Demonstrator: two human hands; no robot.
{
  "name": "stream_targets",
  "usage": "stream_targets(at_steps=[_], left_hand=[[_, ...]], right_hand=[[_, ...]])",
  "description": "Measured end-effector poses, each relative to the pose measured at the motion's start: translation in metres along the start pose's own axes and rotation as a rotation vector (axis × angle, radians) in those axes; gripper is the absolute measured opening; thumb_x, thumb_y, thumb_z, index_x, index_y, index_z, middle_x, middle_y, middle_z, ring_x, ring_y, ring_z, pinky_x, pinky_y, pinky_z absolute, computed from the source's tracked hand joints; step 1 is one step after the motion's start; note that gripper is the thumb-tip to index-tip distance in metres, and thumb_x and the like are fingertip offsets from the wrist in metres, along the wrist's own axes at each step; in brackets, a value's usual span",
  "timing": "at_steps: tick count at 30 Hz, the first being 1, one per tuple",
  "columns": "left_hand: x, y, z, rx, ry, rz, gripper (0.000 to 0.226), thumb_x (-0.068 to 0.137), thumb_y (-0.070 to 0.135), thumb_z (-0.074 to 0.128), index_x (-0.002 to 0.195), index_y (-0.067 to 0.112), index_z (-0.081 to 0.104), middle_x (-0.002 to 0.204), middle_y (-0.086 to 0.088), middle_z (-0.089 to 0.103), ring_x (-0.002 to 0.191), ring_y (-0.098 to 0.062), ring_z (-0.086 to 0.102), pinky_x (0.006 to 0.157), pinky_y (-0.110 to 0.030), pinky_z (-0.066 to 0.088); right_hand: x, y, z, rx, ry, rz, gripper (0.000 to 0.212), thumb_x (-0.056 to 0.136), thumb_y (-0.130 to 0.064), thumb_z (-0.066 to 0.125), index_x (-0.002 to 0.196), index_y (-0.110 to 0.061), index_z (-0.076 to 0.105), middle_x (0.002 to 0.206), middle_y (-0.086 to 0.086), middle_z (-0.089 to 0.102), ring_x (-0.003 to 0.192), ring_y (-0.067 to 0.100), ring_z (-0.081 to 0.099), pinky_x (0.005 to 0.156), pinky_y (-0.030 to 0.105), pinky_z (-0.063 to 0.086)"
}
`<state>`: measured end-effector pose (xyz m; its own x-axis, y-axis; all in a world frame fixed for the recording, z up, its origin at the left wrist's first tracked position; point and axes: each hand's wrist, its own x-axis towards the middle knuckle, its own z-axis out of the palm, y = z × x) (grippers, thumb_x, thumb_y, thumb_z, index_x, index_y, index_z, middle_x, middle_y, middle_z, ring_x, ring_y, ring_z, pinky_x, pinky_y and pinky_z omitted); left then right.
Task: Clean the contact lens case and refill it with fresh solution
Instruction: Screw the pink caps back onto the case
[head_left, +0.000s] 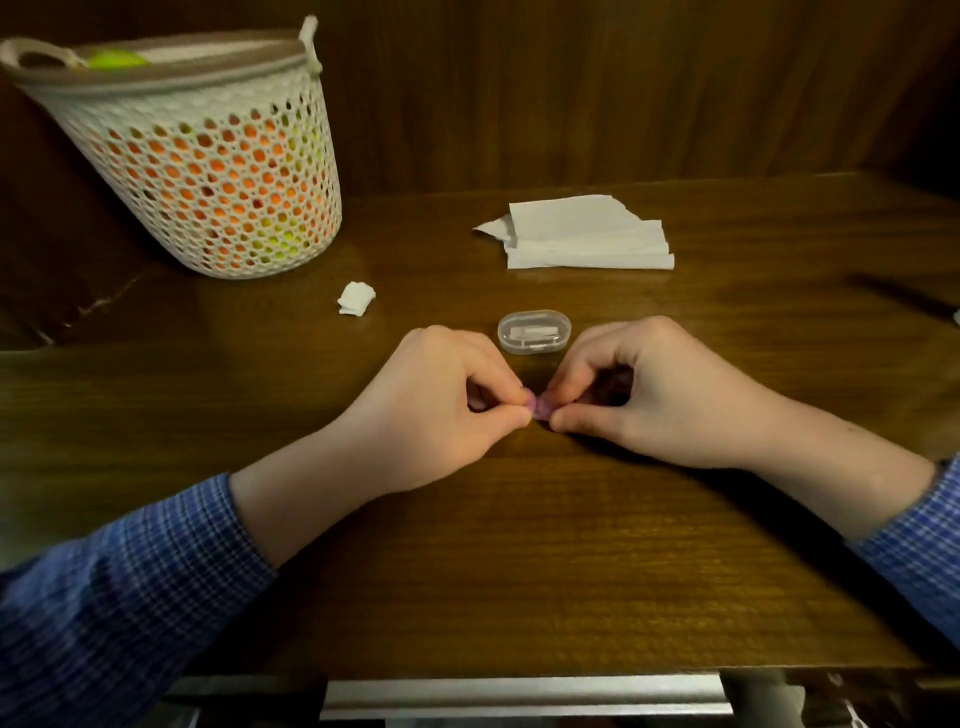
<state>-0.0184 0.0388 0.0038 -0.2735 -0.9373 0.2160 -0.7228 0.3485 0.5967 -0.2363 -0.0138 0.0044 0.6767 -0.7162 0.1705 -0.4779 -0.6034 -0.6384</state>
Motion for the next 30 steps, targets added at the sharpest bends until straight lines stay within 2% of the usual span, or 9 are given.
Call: stream_targets(at_steps=[3, 6, 11, 15, 17, 20, 24, 27, 30], left_hand=[[0.003, -0.002, 0.002, -0.050, -0.018, 0.010, 0.011, 0.087, 0.023, 0.079, 0.097, 0.028, 0.083, 0.096, 0.017, 0.073, 0.094, 0.000, 0.068, 0.078, -0.021, 0.059], [0.006, -0.005, 0.004, -0.074, -0.008, 0.015, 0.008, 0.089, 0.025, 0.077, 0.093, 0.029, 0.082, 0.100, 0.015, 0.071, 0.096, 0.000, 0.067, 0.076, -0.018, 0.057], [0.013, -0.010, 0.004, -0.150, 0.121, -0.053, 0.014, 0.095, 0.020, 0.069, 0.091, 0.031, 0.078, 0.100, 0.014, 0.066, 0.090, 0.001, 0.064, 0.072, -0.013, 0.051], [0.025, -0.018, 0.001, -0.167, 0.302, -0.224, 0.027, 0.105, 0.020, 0.054, 0.089, 0.037, 0.066, 0.078, 0.013, 0.060, 0.055, 0.009, 0.056, 0.045, -0.007, 0.040], [0.028, -0.022, 0.000, -0.177, 0.333, -0.284, 0.025, 0.107, 0.023, 0.049, 0.092, 0.036, 0.063, 0.073, 0.008, 0.059, 0.047, 0.006, 0.050, 0.040, -0.009, 0.037], [0.029, -0.024, -0.002, -0.238, 0.306, -0.291, 0.012, 0.105, 0.025, 0.053, 0.108, 0.031, 0.063, 0.086, 0.006, 0.064, 0.059, 0.006, 0.055, 0.049, -0.008, 0.043], [0.025, -0.022, -0.002, -0.265, 0.178, -0.173, 0.033, 0.098, 0.025, 0.066, 0.131, 0.024, 0.062, 0.102, 0.009, 0.068, 0.082, -0.004, 0.066, 0.067, -0.015, 0.057], [0.023, -0.021, -0.003, -0.284, 0.191, -0.132, 0.036, 0.095, 0.023, 0.070, 0.131, 0.020, 0.067, 0.109, 0.008, 0.073, 0.096, -0.012, 0.072, 0.082, -0.032, 0.063], [0.022, -0.022, -0.003, -0.302, 0.214, -0.112, 0.035, 0.091, 0.019, 0.074, 0.126, 0.017, 0.070, 0.106, 0.005, 0.075, 0.095, -0.015, 0.074, 0.080, -0.039, 0.064]], right_hand=[[0.006, 0.007, -0.010, 0.037, 0.090, -0.026, 0.018, 0.078, -0.045, 0.079, 0.087, -0.029, 0.077, 0.096, -0.011, 0.069, 0.086, 0.010, 0.069, 0.077, 0.028, 0.060], [0.022, 0.021, -0.015, -0.019, 0.285, 0.052, 0.021, 0.080, -0.045, 0.076, 0.094, -0.031, 0.073, 0.099, -0.014, 0.069, 0.087, 0.007, 0.067, 0.077, 0.036, 0.062], [0.046, 0.034, -0.012, -0.111, 0.153, 0.096, 0.031, 0.077, -0.048, 0.081, 0.103, -0.040, 0.068, 0.119, -0.016, 0.066, 0.082, 0.006, 0.065, 0.069, 0.029, 0.061], [0.052, 0.034, -0.003, -0.163, 0.129, 0.066, 0.026, 0.083, -0.040, 0.080, 0.106, -0.038, 0.069, 0.107, -0.015, 0.069, 0.086, 0.007, 0.063, 0.075, 0.030, 0.059], [0.051, 0.031, -0.004, -0.159, 0.161, 0.032, 0.024, 0.085, -0.043, 0.076, 0.108, -0.039, 0.069, 0.104, -0.015, 0.070, 0.087, 0.007, 0.064, 0.074, 0.031, 0.060], [0.045, 0.023, -0.006, -0.115, 0.220, -0.043, 0.027, 0.086, -0.048, 0.070, 0.112, -0.039, 0.067, 0.108, -0.015, 0.072, 0.089, 0.006, 0.066, 0.073, 0.030, 0.060], [0.039, 0.014, -0.003, -0.089, 0.230, -0.148, 0.029, 0.092, -0.046, 0.065, 0.114, -0.028, 0.071, 0.105, -0.013, 0.073, 0.089, 0.007, 0.067, 0.071, 0.031, 0.059], [0.037, 0.010, -0.005, -0.120, 0.241, -0.218, 0.030, 0.093, -0.040, 0.065, 0.114, -0.021, 0.076, 0.103, -0.008, 0.076, 0.086, 0.011, 0.070, 0.069, 0.034, 0.059], [0.038, 0.005, -0.005, -0.192, 0.254, -0.292, 0.026, 0.091, -0.033, 0.070, 0.110, -0.018, 0.078, 0.102, -0.003, 0.078, 0.085, 0.012, 0.072, 0.069, 0.033, 0.061]])
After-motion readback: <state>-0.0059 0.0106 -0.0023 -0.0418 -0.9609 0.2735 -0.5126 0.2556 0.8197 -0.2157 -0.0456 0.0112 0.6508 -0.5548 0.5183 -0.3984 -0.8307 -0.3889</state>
